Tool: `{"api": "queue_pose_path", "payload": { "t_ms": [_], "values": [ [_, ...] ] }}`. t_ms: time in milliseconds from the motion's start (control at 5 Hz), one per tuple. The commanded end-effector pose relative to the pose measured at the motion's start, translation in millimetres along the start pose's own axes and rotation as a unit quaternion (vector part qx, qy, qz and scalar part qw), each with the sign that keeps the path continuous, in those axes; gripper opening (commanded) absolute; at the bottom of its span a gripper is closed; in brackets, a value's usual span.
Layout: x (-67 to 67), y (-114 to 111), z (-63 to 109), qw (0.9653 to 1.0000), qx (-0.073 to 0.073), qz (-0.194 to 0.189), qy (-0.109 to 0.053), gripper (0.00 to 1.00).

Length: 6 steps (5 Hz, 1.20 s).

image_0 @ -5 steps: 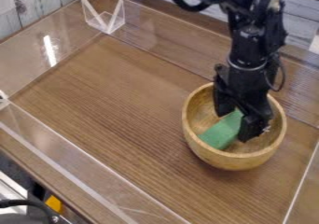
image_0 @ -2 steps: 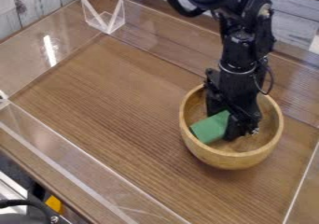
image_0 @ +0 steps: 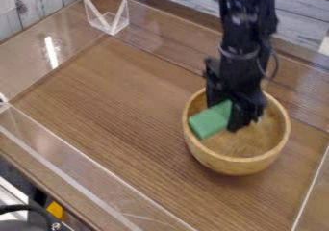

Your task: Remove the green block from inside the brown bowl and put it on the table

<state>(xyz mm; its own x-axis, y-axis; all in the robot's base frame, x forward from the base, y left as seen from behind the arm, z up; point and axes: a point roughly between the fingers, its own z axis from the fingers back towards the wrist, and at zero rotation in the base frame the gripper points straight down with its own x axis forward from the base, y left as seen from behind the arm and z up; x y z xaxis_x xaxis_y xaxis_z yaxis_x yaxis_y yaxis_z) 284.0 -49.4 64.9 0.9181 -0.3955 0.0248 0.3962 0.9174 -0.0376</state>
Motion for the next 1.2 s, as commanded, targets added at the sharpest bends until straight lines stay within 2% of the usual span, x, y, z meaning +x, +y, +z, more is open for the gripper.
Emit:
{"api": "queue_pose_path", "payload": {
  "t_ms": [0, 200, 400, 800, 1000],
  "values": [
    [3.5, 11.1, 47.1, 0.9990, 0.007, -0.011, -0.043, 0.00],
    [0.4, 28.1, 53.3, 0.9986, 0.012, 0.021, -0.047, 0.00],
    [-4.1, 42.5, 45.7, 0.9983, 0.020, 0.037, -0.041, 0.00],
    [-12.0, 78.9, 52.7, 0.9936, 0.035, 0.105, -0.021, 0.00],
    [-16.9, 95.5, 32.2, 0.9904, 0.036, 0.133, -0.010, 0.00]
  ]
}}
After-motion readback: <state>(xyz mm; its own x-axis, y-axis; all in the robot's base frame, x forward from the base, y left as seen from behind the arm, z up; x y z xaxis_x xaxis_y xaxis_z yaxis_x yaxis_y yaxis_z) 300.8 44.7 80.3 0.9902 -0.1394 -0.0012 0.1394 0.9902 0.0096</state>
